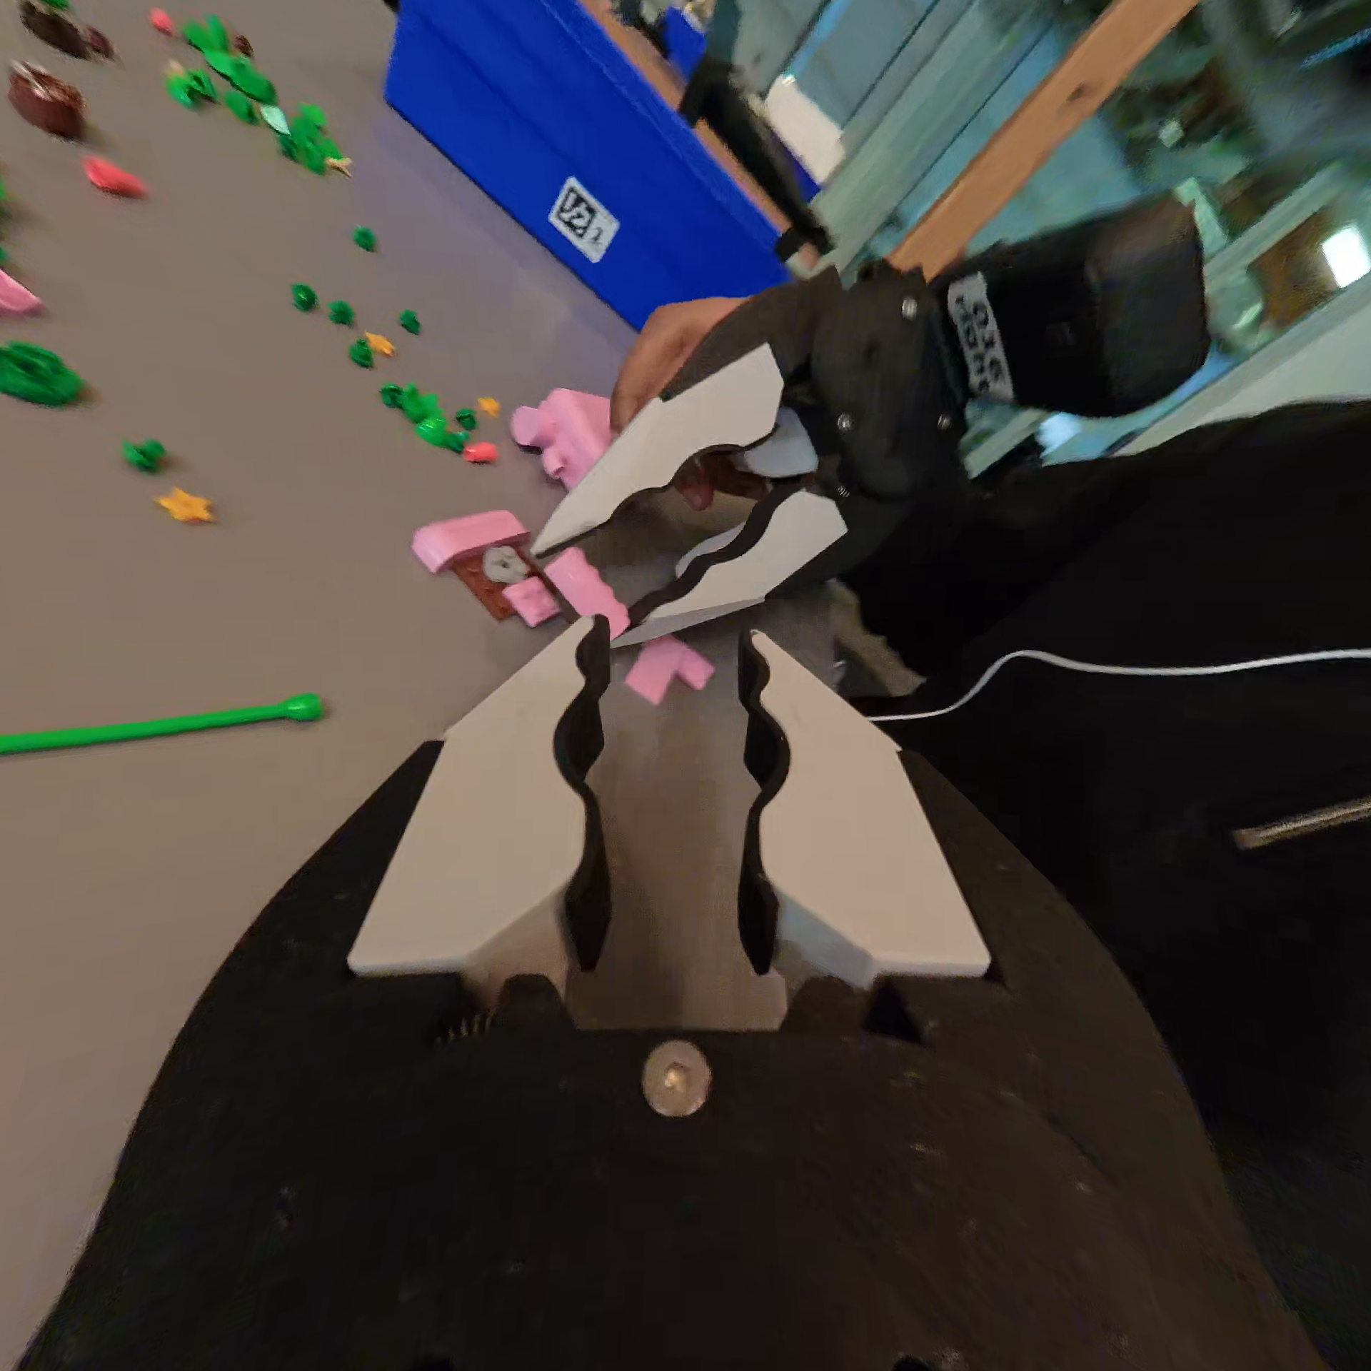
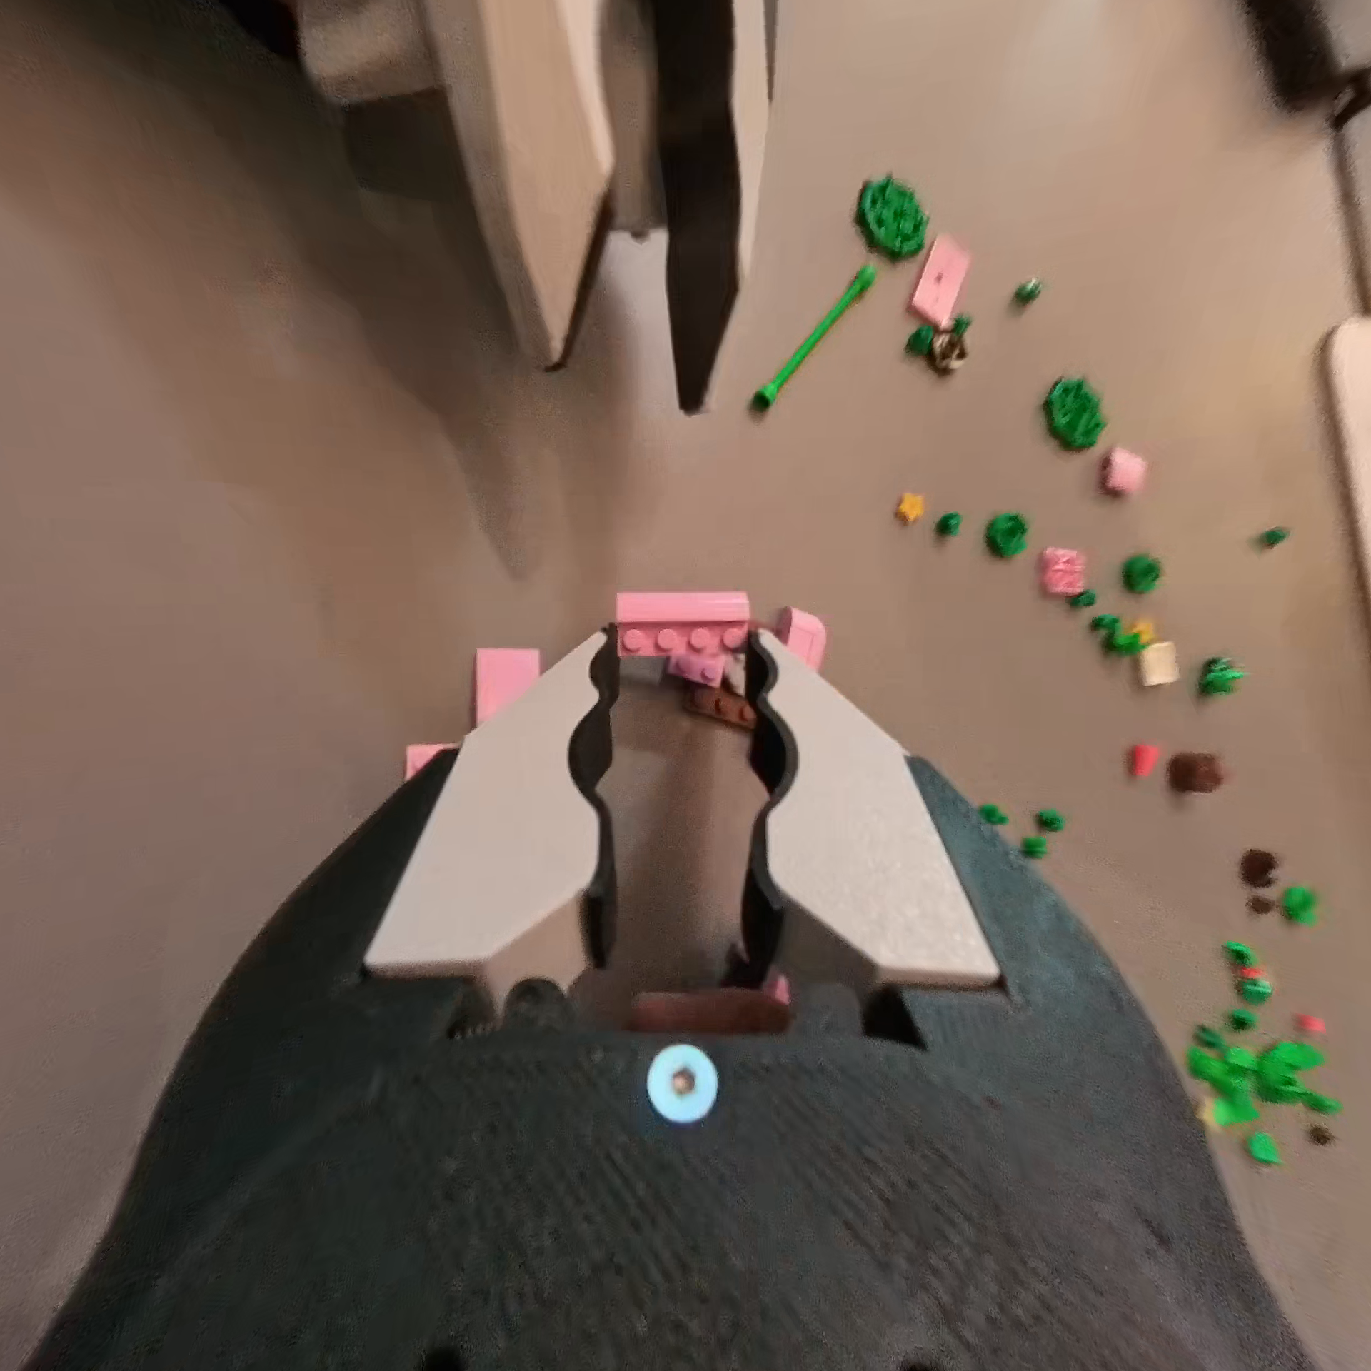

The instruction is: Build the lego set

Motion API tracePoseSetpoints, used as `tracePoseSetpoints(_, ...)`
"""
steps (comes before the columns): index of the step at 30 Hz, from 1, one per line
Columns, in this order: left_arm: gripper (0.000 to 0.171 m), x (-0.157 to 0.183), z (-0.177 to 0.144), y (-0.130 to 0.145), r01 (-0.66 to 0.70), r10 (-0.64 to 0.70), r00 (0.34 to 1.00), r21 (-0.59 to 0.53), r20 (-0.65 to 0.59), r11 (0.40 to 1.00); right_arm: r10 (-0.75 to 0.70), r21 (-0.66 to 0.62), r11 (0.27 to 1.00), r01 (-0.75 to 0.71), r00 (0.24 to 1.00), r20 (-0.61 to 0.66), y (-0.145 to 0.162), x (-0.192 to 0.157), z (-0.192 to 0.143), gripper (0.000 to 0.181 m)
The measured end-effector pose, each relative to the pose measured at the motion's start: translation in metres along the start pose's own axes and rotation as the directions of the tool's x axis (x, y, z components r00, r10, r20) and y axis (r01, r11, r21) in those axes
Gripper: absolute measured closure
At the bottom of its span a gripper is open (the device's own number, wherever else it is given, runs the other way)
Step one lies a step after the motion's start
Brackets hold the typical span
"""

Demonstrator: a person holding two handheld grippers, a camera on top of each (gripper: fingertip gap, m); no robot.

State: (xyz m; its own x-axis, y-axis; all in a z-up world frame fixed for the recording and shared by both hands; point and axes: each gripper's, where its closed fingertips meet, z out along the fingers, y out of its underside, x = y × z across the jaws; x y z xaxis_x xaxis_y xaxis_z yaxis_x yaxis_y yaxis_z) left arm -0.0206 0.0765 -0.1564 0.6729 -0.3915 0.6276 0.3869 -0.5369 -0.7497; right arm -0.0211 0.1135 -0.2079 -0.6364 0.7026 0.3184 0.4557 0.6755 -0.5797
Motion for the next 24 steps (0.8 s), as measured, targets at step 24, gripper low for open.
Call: tracePoseSetpoints(24, 0.131, -0.044, 0.016, 0.035, -0.206, 0.317, 0.92, -0.403, 0.229, 0.891, 0.206, 0.039, 0.978, -0.206, 0.979, 0.007, -0.007, 0.002, -0.002, 0.144)
